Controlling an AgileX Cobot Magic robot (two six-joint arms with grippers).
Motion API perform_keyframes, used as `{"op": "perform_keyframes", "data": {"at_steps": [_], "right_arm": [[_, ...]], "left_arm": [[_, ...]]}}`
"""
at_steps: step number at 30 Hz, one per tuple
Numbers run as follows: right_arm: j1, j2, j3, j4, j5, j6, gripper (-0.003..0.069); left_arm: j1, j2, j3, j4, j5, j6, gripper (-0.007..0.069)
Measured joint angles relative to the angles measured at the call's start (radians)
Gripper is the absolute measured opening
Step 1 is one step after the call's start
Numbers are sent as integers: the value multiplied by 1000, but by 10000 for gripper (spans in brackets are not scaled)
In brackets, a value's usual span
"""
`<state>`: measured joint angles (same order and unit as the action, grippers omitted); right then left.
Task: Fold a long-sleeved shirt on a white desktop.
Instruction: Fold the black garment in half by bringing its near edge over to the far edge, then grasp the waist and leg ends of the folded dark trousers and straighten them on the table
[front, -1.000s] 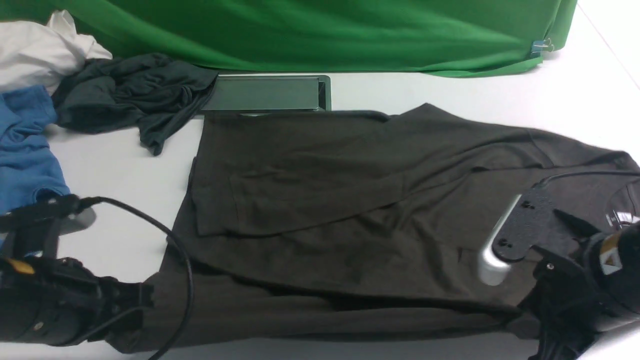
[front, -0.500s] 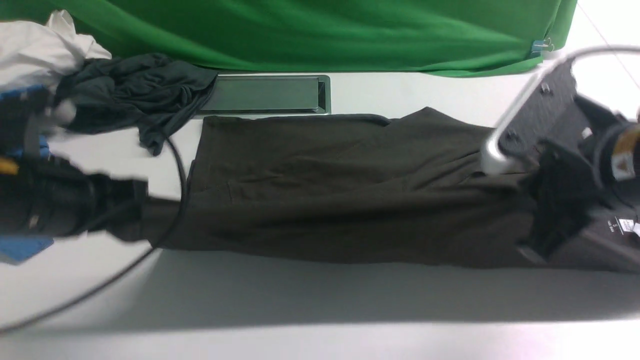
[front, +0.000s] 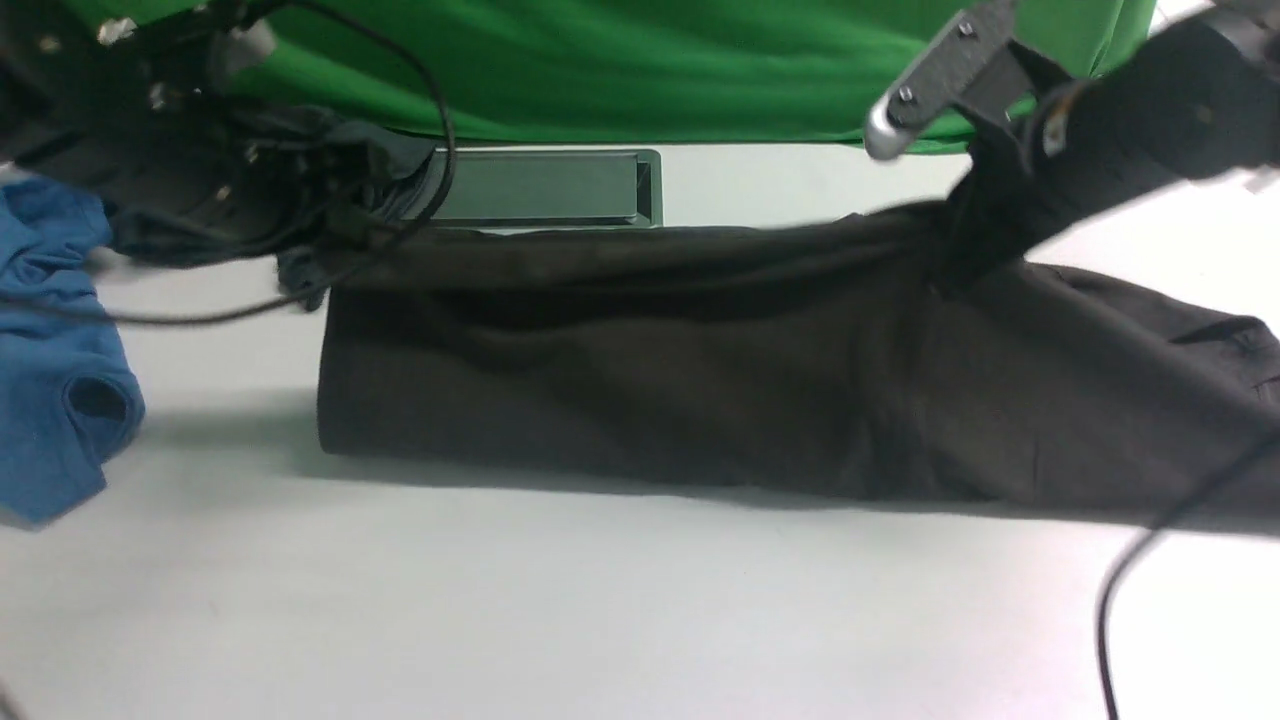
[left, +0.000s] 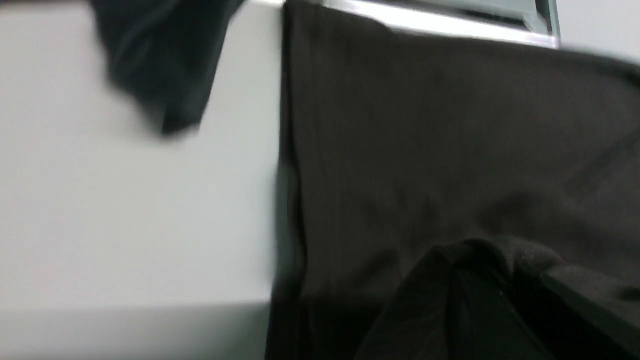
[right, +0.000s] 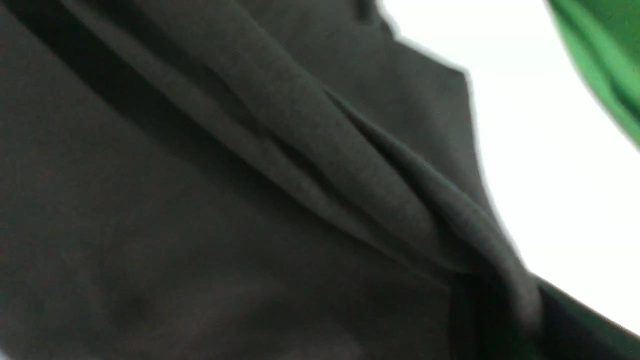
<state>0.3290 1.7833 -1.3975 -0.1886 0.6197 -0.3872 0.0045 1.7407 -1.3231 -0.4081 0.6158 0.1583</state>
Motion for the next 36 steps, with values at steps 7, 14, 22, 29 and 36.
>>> {"op": "perform_keyframes", "data": {"at_steps": [7,14,22,29,36], "right_arm": [[-49,213,-109,0,-152,52,82],[-72,301,-109,0,-203,289,456],[-74,74,-110,13,0,403,685],[-73,-189,-42,59,59,543,560],[-69,-425,258,76,-54,669,541]], "left_arm": [[0,260,-119,-117,-220,1,121],[0,380,-141,-197,-266,-23,430],[11,168,-152,-24,-32,-24,686],[19,-12,-73,31,254,-141,692],[16,-38,295,-155,61,-228,692]]}}
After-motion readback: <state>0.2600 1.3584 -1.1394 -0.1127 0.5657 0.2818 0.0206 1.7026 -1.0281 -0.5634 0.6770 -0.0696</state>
